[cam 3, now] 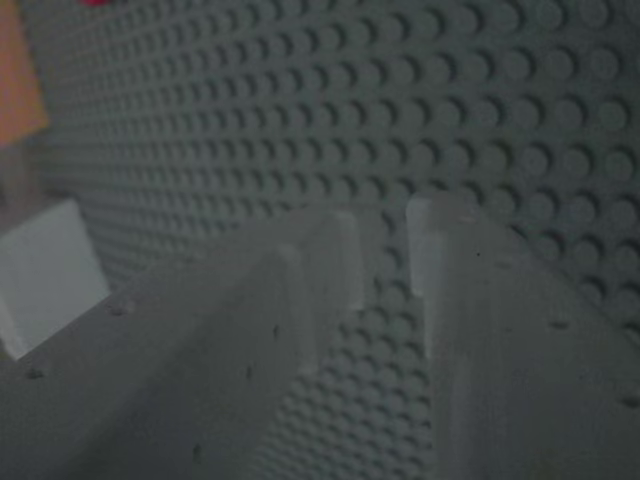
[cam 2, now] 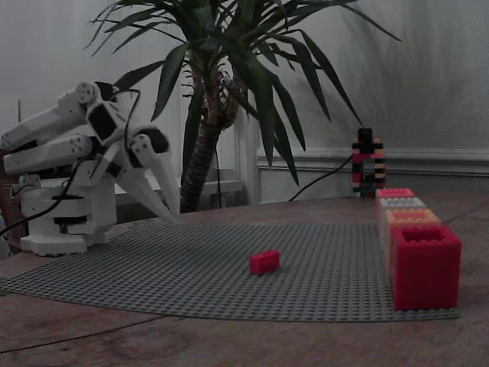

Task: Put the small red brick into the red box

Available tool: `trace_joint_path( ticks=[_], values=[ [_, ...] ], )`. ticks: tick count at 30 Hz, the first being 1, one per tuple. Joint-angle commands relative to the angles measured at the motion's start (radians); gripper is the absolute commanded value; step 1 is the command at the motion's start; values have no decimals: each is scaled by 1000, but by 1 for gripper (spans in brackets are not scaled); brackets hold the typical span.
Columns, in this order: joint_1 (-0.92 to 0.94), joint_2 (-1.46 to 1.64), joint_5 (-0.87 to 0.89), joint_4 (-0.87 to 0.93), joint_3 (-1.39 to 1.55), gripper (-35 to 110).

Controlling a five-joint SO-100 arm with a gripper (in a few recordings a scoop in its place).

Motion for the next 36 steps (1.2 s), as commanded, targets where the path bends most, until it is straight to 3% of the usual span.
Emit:
trace_joint_path(
  ticks=[1,24,31,36],
  values=[
    [-25,8,-12,17,3,0],
    [-26,-3,2,-9,3,0],
    [75,-528,2,-219,-270,0],
    [152,-934,-20,-224,-607,1]
  ],
)
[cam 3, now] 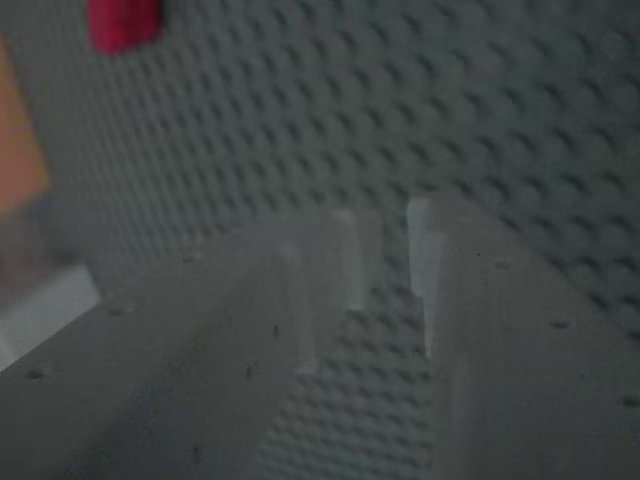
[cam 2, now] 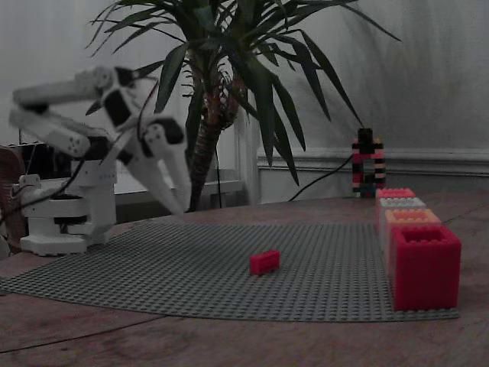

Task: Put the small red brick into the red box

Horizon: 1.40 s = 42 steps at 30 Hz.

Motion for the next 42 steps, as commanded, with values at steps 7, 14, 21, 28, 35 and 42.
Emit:
trace_joint_path(
  ticks=[7,14,21,28,35,42],
  values=[
    [89,-624,-72,34,-552,8],
    [101,-873,-2,74,-775,26],
    [106,-1068,31,72,-928,26],
    [112,-1192,49,8,-973,25],
    [112,-1267,57,-46,-991,23],
    [112,-1302,60,-66,-1002,6]
  ],
)
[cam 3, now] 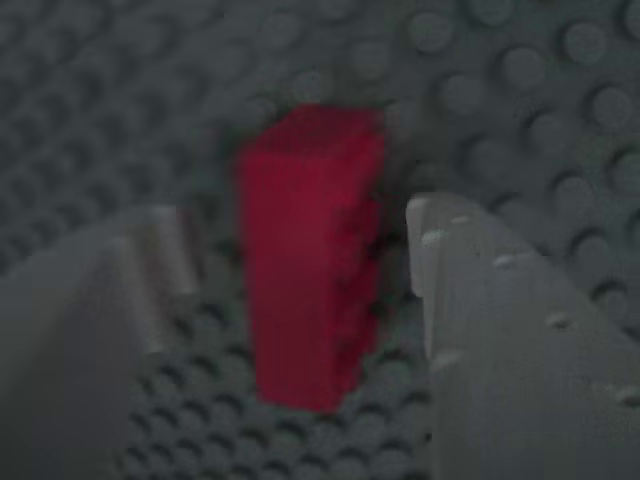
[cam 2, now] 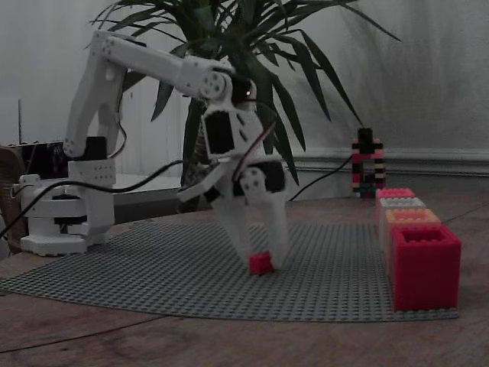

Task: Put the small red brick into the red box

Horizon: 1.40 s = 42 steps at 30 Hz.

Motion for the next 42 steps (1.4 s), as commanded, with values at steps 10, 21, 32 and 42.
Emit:
trace_joint_path(
  ticks=[10,21,32,42],
  values=[
    [15,77,37,12,-146,0],
    [115,6,-29,-31,-548,0],
    [149,-247,-138,-232,-776,0],
    [138,-416,-189,-382,-897,0]
  ],
)
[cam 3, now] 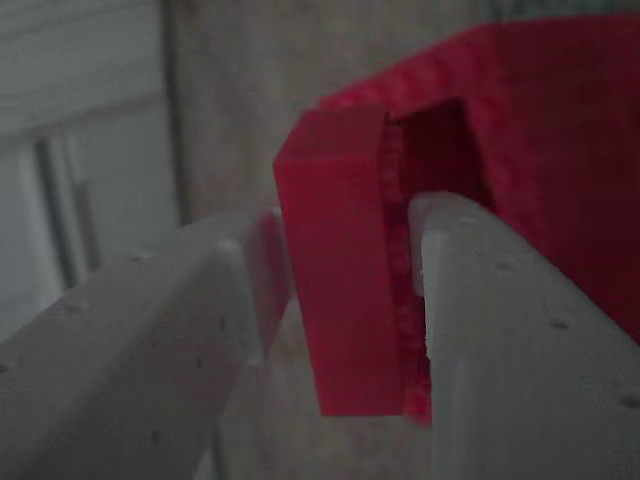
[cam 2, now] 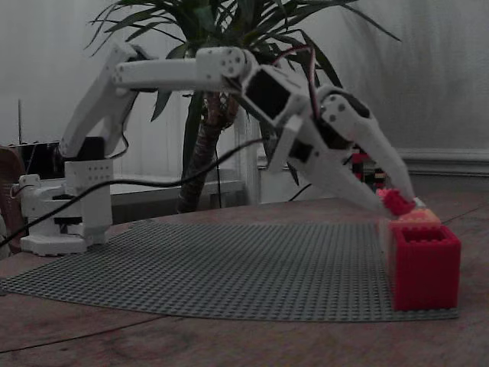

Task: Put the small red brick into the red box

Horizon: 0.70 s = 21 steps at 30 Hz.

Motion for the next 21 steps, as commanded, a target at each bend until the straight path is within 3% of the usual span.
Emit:
trace_joint_path(
  ticks=[1,9,21],
  values=[
    [5,21,-20,-34,-97,0],
    [-15,-43,-11,-80,-118,0],
    [-29,-28,21,-66,-127,12]
  ],
)
